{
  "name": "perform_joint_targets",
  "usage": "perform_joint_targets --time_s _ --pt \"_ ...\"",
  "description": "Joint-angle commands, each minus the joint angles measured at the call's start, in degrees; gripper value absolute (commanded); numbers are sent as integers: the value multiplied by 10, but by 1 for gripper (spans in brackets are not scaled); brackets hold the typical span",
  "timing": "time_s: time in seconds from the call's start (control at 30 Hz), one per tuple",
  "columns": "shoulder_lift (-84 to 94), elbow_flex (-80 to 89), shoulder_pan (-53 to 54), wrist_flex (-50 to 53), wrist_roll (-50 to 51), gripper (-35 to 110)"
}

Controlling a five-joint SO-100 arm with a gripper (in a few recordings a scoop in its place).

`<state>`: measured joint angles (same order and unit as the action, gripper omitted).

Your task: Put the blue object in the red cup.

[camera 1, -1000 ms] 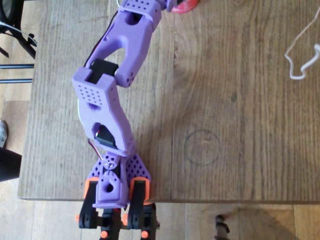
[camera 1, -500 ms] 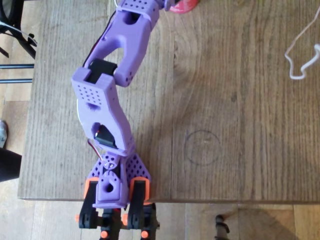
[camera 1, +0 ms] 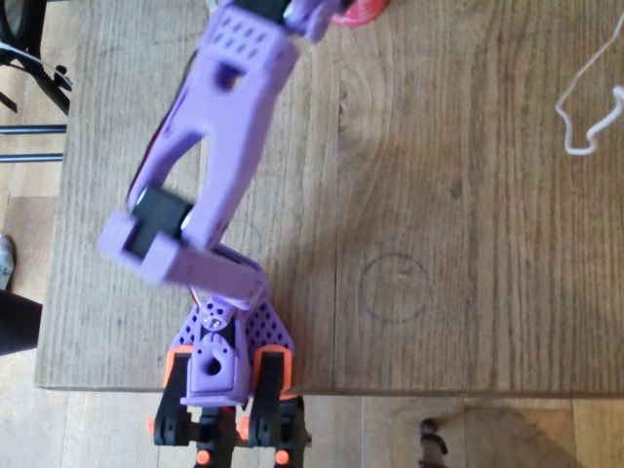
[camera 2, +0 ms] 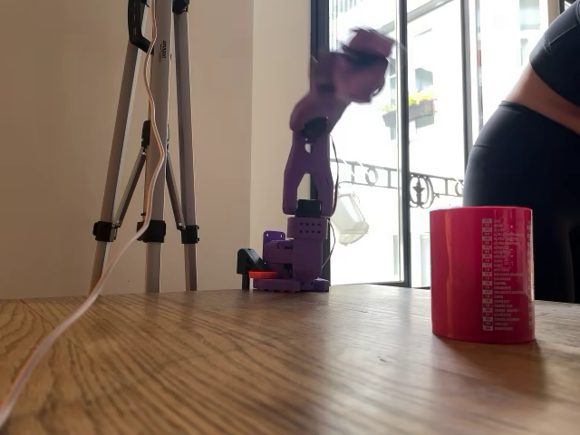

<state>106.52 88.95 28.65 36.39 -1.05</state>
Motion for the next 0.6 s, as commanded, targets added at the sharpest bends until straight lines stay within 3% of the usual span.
perform_joint_targets --time_s 0.0,0.27,0.37,0.57 --pt "245 85 -1 139 83 0" --pt "557 163 -176 354 24 0" --pt "639 215 -242 360 4 0" --pt "760 444 -274 272 -48 0"
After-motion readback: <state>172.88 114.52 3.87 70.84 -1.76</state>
